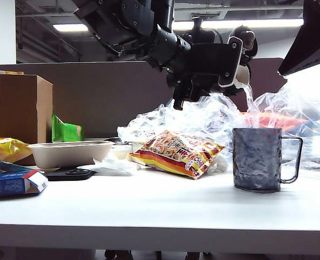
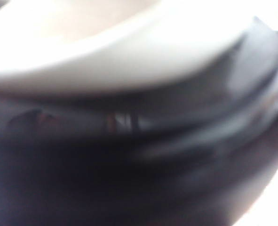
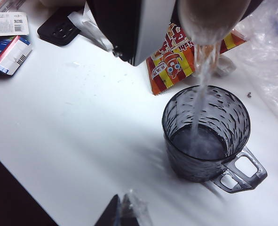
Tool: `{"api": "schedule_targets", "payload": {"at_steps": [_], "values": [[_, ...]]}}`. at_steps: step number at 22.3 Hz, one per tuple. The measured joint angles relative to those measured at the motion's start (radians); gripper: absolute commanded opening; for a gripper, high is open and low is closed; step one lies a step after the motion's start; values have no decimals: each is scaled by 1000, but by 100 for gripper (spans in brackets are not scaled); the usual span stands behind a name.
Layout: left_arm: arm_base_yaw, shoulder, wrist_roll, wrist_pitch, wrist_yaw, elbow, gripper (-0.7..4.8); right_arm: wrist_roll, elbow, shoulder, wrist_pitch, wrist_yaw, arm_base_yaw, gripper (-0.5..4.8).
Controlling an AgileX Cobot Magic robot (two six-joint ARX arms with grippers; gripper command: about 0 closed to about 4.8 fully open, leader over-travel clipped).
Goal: Pick up the black thermos, pour some water into the cup, then place the black thermos back on the table.
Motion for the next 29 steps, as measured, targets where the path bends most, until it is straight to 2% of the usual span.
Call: {"api": "schedule_targets", "payload": {"at_steps": [10,12,16,29], "values": [[0,0,47,2,0,1,-6,0,0,0,-31,7,0,-6],[0,0,48,2,0,1,-6,-1,0,0,-48,52,0,-6],[0,0,49,5,0,1,-6,-16,0,0,-66,231,0,-6],[0,0,51,8,0,2,-6,-45,0,0,-67,237,0,-6]]}}
